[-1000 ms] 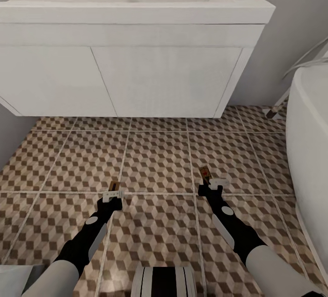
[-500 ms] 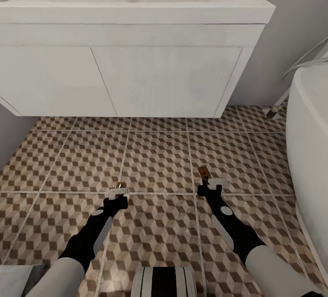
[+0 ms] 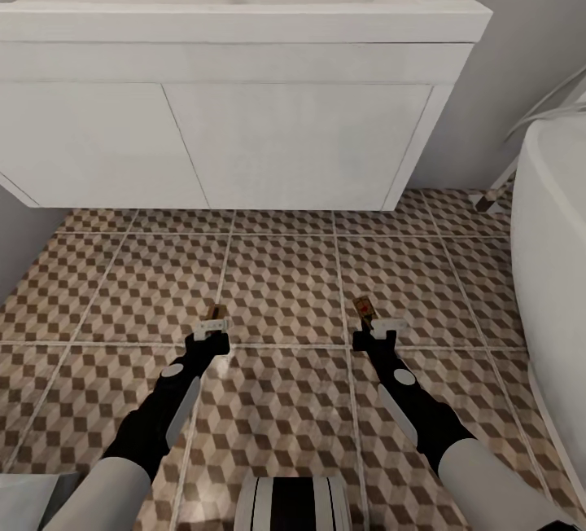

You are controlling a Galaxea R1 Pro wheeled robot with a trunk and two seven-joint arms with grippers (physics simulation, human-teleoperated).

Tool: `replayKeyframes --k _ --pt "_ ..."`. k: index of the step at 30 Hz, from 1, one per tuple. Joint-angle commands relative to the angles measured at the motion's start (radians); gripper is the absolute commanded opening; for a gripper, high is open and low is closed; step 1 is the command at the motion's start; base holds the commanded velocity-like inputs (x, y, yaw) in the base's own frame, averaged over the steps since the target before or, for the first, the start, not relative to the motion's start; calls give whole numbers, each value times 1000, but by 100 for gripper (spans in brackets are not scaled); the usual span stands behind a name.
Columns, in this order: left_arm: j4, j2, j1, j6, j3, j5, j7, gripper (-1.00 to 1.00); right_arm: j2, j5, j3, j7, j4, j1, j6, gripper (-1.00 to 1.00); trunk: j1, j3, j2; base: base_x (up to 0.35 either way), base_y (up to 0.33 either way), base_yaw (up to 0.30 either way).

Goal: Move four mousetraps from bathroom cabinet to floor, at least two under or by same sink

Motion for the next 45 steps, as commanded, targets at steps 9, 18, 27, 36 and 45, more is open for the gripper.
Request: replayKeyframes --k 9,18,27,36,45 --pt "-2 8 2 4 -2 9 -1 -100 -2 -11 8 -9 0 -1 -5 -100 1 -12 -1 0 0 0" --pt "24 9 2 3 -2 9 -2 -100 -1 -11 8 -9 0 -1 -4 -100 5 -55 -3 0 0 0" --pt "29 9 2 3 -2 9 -2 -100 0 -11 8 -11 0 -1 -3 -100 9 -104 -5 0 0 0" --pt "29 8 2 4 -2 9 -2 -100 0 -11 8 -11 0 -1 -4 -100 13 -153 -7 0 0 0" --pt "37 9 2 3 -2 9 -3 -100 -2 -10 8 -11 0 -1 -6 -100 14 -174 -8 0 0 0"
